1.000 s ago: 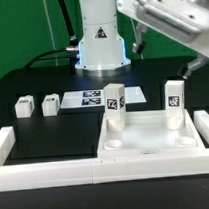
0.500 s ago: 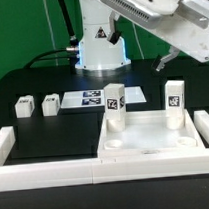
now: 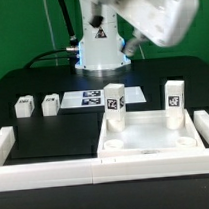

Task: Assemble square table

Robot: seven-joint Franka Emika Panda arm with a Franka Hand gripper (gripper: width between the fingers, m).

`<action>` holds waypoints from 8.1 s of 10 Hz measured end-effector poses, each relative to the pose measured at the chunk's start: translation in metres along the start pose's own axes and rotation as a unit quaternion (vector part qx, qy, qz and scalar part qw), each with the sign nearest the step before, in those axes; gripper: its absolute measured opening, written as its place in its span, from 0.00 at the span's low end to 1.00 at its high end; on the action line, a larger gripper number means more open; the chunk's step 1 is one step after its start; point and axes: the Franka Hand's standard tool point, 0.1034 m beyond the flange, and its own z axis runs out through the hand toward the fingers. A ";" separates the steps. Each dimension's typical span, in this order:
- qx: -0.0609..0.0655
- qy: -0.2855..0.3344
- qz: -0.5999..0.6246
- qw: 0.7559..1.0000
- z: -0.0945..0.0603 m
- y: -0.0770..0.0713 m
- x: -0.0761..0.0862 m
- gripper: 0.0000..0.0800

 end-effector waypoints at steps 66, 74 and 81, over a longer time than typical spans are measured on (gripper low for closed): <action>0.366 -0.025 0.713 0.598 0.254 -0.100 0.056 0.36; 0.292 0.019 0.729 0.619 0.132 -0.101 0.005 0.36; 0.099 0.159 0.808 0.558 0.024 -0.009 -0.051 0.36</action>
Offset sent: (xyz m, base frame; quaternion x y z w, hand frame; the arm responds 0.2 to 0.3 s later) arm 0.0000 0.0000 0.0000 0.0000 0.0000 0.1296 0.9916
